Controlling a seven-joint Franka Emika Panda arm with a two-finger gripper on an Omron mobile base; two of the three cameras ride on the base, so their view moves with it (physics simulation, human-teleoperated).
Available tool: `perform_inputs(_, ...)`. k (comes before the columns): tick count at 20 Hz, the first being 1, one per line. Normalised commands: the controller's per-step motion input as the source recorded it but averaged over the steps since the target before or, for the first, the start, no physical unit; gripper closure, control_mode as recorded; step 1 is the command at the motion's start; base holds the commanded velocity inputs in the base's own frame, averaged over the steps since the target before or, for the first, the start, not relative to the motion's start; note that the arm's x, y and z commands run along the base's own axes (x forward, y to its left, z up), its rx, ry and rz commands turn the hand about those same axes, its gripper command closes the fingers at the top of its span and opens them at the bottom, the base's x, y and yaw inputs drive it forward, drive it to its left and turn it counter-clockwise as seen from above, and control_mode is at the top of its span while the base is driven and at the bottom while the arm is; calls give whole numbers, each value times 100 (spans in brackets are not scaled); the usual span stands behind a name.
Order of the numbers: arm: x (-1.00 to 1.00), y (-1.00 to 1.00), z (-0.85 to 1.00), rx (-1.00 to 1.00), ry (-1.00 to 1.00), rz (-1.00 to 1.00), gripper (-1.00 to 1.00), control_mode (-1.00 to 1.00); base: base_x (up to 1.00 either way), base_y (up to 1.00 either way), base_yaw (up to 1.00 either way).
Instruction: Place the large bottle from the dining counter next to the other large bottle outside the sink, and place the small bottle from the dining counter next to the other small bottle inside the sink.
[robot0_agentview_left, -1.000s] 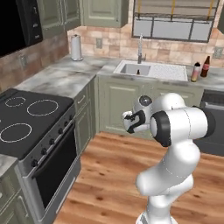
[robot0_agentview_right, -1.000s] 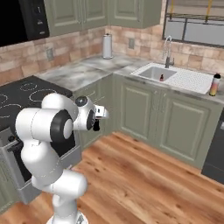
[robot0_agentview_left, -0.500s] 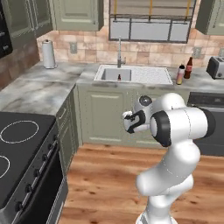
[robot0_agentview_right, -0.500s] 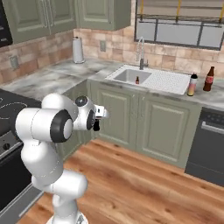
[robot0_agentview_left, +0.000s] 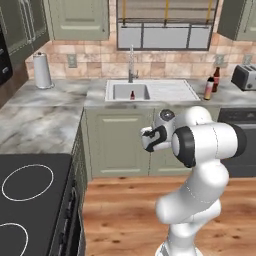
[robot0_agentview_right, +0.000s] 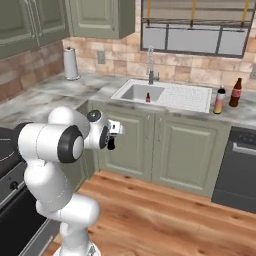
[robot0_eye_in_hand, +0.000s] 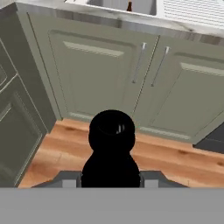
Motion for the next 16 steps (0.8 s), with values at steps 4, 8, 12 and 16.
perform_inputs(4,0,0,0,0,0,0,100,100,64,42,-21)
perform_inputs(8,0,0,0,0,0,0,100,100,58,37,-19)
perform_inputs(12,0,0,0,0,0,0,100,100,60,34,-17)
perform_inputs(16,0,0,0,0,0,0,100,100,55,39,-15)
